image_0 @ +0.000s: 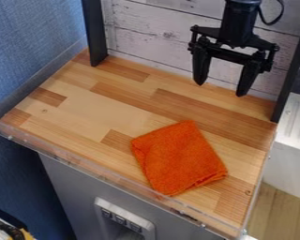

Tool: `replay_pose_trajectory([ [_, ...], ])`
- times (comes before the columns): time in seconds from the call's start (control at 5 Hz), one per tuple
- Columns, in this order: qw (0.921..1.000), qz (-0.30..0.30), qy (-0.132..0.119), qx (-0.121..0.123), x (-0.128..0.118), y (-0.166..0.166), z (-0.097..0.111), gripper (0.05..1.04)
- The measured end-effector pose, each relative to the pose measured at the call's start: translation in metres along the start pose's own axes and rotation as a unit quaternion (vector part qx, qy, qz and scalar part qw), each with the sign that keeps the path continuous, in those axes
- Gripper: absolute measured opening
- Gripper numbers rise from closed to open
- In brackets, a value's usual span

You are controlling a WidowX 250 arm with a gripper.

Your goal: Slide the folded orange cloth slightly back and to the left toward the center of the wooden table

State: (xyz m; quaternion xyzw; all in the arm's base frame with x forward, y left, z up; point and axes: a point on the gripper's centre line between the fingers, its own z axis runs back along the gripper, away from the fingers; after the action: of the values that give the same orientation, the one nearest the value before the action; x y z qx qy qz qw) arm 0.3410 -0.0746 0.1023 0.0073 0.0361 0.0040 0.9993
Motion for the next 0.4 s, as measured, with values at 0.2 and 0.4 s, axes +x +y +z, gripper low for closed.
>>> replay_pose_trajectory([
  [0.2, 0.9997, -0.016, 0.016, 0.003, -0.0082, 0.0019, -0.0113, 0.996],
  [0.4, 0.9990, -0.044, 0.007, 0.001, -0.0175, 0.0040, -0.0123, 0.999],
])
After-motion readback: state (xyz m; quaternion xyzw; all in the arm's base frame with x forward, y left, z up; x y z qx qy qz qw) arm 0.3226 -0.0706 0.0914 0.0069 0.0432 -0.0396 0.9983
